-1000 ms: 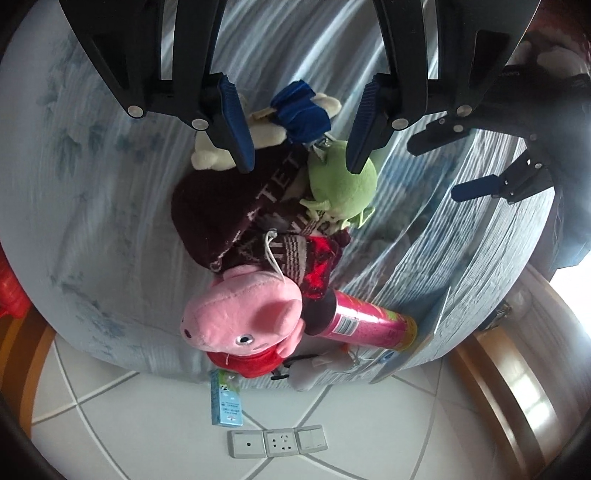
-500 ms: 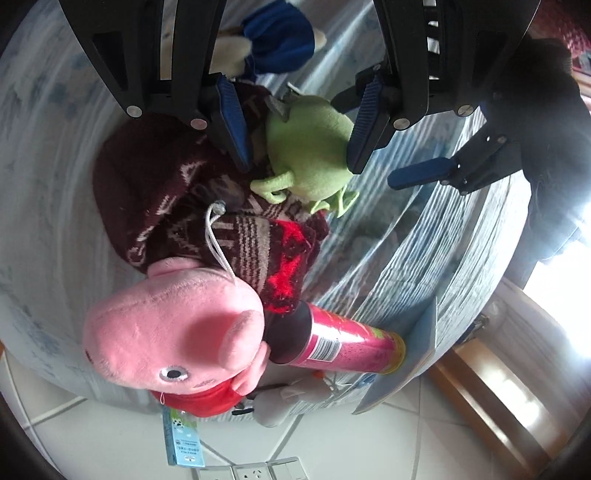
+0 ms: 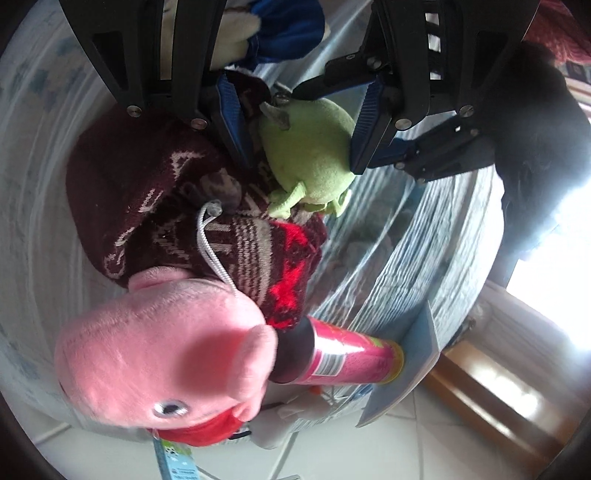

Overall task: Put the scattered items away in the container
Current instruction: 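Move the right tool to the green round plush and close on it, then lift the green plush with the right tool and carry it to the bin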

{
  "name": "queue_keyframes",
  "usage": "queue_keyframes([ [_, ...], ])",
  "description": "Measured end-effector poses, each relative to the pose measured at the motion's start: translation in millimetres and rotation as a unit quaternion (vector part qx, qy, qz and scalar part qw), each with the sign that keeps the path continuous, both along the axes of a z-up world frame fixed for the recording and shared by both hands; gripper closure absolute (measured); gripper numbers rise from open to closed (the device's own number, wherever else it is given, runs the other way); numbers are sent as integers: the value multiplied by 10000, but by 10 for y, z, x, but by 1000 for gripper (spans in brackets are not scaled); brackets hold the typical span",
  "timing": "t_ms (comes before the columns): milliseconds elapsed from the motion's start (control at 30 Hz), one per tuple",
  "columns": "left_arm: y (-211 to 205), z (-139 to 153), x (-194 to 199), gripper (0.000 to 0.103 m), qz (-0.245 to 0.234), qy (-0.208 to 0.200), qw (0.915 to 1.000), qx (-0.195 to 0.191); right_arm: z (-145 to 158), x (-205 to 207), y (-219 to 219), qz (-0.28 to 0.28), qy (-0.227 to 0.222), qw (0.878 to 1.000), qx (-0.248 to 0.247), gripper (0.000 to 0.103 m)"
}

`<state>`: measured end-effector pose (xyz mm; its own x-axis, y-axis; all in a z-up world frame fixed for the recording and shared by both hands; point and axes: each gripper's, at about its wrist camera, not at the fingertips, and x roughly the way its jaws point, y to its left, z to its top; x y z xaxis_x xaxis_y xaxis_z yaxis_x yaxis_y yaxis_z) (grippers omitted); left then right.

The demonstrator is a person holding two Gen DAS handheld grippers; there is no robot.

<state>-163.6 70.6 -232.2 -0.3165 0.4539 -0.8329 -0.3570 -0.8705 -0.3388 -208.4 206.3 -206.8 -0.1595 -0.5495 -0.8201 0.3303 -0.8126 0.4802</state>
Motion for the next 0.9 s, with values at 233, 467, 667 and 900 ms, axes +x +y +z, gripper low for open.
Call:
queue_keyframes([
  [233,11,165,134,55,23,231,9992,-318,175,78,-60,123,92,9998,-102,58],
  [467,-183,460,371,56,275,500,9975,-411,477,211,-244,410,408,9981,-191,58],
  [667,-476,610,654,56,742,569,9942,-536,541,377,-567,813,500,9948,-349,58],
  [900,-773,650,1019,56,1426,613,9852,-725,581,650,-1001,1540,671,9847,-455,58],
])
